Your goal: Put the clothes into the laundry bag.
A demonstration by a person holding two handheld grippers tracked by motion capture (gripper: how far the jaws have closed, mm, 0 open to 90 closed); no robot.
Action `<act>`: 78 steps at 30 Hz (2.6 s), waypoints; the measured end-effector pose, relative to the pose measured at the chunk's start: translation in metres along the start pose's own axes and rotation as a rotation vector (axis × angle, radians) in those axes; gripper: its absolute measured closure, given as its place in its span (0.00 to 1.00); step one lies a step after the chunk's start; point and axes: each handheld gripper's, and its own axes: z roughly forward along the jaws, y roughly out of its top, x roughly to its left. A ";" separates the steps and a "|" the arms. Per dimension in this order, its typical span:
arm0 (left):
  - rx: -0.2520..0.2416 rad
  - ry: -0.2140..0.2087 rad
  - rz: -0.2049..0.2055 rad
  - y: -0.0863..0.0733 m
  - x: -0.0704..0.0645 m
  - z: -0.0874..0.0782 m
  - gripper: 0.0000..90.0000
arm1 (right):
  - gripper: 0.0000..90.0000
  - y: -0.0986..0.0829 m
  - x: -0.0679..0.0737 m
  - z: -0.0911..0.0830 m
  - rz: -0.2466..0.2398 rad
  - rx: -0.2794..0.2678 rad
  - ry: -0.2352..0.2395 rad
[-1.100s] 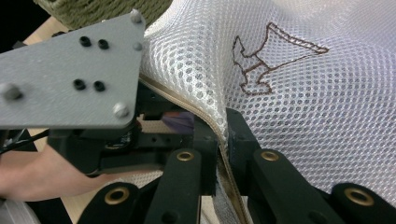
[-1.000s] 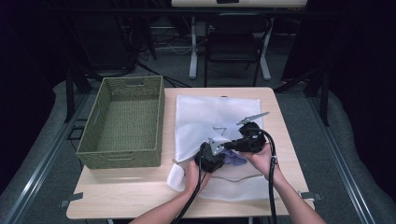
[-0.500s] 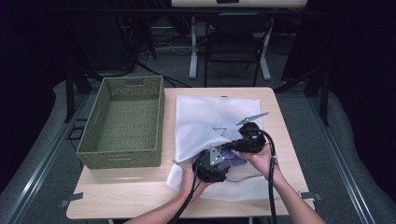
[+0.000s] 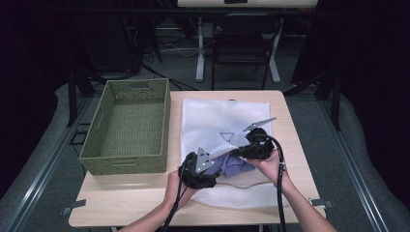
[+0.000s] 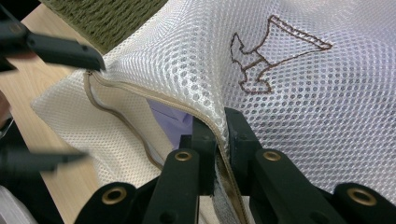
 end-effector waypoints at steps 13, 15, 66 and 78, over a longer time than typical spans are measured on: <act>0.109 0.094 0.031 -0.021 0.023 0.009 0.51 | 0.93 0.001 0.004 0.003 -0.020 0.012 -0.002; 0.104 0.097 0.027 -0.019 0.025 0.011 0.55 | 0.93 0.001 0.005 0.004 -0.023 0.012 0.000; 0.289 -0.169 0.038 -0.038 0.037 0.014 0.94 | 0.85 -0.042 0.020 0.008 -0.189 0.203 -0.049; 0.353 -0.235 0.046 -0.048 0.033 0.023 0.93 | 0.92 -0.054 0.014 0.025 -0.220 0.276 -0.022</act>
